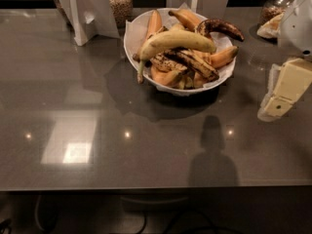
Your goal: Pick banana from white bowl
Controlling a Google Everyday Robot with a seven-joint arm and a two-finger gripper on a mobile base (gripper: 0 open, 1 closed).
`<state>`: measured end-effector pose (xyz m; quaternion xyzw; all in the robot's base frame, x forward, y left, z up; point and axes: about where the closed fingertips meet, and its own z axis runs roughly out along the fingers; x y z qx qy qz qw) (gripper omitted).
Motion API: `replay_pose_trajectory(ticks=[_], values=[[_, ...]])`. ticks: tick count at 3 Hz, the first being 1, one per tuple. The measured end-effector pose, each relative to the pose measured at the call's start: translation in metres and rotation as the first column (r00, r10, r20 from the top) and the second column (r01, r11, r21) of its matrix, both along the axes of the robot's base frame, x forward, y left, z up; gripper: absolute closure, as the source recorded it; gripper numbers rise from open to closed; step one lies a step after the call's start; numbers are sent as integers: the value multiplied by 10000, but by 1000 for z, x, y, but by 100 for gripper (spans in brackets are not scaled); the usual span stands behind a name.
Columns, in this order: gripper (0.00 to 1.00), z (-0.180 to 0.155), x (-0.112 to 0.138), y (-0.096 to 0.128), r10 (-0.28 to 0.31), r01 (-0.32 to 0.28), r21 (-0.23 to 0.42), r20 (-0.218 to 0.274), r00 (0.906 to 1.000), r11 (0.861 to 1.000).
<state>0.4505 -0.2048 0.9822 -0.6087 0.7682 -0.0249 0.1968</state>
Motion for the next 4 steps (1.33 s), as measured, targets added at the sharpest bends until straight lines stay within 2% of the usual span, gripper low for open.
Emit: replay_pose_trajectory(ticks=[1,2,3,4], values=[[0,14,25,30,719,-783,753,844,9938,9941],[0,24,50,58,1321,-1547,1391,1587,9784,9781],[0,29,76,84,1875,-2296,1727,2298,9550,9578],[0,32,97,104,2114,-2762,2132,2829,9356,9372]])
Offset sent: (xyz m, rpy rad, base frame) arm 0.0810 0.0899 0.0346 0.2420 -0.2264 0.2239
